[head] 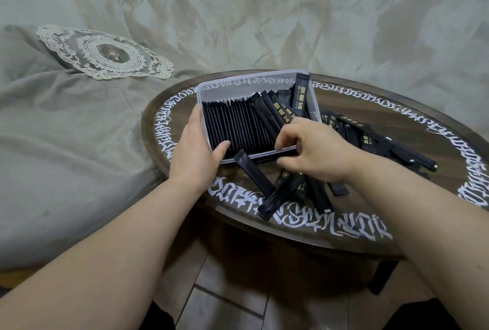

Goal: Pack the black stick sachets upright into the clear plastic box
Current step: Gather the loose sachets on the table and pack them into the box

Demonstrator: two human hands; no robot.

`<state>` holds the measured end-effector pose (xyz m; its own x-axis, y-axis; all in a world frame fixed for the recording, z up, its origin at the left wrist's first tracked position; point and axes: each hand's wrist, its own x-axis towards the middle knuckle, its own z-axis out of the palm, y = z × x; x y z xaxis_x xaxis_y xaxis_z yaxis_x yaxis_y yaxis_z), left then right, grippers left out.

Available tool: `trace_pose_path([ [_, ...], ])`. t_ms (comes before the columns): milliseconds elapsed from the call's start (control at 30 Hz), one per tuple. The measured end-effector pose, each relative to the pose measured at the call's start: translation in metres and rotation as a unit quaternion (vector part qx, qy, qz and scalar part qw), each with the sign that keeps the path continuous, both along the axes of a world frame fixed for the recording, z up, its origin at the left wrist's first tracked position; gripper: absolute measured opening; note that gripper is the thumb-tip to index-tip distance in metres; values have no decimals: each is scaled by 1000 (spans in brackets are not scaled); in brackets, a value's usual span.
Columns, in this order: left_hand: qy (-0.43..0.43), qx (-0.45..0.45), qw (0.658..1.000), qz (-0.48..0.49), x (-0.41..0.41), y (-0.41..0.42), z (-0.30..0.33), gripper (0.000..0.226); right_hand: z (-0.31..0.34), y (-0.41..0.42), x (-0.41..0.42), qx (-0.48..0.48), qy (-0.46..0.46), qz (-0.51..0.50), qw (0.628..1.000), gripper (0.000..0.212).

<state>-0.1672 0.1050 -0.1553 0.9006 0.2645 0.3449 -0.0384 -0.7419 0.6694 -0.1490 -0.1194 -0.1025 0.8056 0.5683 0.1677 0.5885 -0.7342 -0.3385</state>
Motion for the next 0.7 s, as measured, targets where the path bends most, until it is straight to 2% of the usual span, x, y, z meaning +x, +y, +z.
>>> trace_pose_path([
  [133,2,7,1000,6,-1,-1,1,87,-11,1,-9,-178,57,46,981,57],
  [200,5,5,1000,6,-2,-1,1,88,-22,7,-9,-226,64,58,970,55],
  [267,4,6,1000,5,-3,-2,1,88,-27,12,-8,-237,69,64,967,38],
  [367,0,9,1000,5,-3,-2,0,88,-27,13,-4,-219,76,55,971,22],
  [533,-2,18,1000,8,0,0,-2,88,-18,14,-2,-84,70,-8,994,20],
  [600,-4,25,1000,9,0,0,-2,88,-17,22,-5,-22,115,-10,993,15],
  [700,-4,25,1000,8,0,1,-2,90,-25,42,-12,-19,160,11,987,19],
])
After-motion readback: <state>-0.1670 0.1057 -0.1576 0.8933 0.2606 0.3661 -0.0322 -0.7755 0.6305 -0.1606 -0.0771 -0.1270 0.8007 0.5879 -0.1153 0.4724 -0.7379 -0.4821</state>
